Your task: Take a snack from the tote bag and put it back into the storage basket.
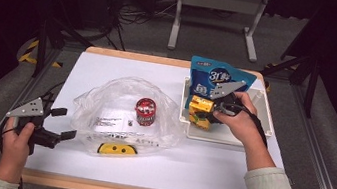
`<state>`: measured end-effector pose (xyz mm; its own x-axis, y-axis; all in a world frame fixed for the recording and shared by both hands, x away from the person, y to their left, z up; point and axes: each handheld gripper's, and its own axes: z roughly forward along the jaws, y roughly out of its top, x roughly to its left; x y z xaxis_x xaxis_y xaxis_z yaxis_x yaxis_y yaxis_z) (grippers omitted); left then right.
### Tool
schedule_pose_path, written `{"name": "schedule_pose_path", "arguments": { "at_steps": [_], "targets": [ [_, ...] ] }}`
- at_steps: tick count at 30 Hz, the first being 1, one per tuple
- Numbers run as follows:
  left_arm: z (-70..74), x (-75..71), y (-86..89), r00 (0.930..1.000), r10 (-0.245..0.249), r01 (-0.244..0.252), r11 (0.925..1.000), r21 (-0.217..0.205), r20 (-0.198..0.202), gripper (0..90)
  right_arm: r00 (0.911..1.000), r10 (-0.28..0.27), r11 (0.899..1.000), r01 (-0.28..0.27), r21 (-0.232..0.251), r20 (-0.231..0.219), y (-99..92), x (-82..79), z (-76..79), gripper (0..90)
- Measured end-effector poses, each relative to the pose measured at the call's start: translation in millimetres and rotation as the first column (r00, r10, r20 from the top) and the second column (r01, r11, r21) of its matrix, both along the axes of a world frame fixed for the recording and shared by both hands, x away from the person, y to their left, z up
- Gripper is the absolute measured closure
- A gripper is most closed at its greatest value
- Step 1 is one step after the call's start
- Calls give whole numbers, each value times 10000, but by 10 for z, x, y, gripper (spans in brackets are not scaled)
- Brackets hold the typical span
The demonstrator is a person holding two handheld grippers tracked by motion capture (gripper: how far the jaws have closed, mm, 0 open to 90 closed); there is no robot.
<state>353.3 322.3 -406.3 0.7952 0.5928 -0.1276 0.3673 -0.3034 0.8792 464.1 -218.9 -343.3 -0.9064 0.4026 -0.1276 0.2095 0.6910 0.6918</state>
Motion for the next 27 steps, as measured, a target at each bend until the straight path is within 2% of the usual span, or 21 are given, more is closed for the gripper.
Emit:
{"name": "schedule_pose_path", "arguments": {
  "at_steps": [9, 21, 27],
  "targets": [
    [-1, -2, -1, 10000, 5, -5, 10000, -22, -26, 53, 9999, -15, 9998, 12, -201, -129, 27, 19, -122, 549],
    [0, 0, 2, 10000, 4, -4, 10000, 5, -4, 53, 9998, -78, 9998, 73, -200, -205, 13, 39, -251, 548],
    [-4, 0, -5, 10000, 2, -2, 10000, -22, -48, 53, 9998, -14, 10000, 13, -37, -176, -15, 37, -280, 546]
  ]
}}
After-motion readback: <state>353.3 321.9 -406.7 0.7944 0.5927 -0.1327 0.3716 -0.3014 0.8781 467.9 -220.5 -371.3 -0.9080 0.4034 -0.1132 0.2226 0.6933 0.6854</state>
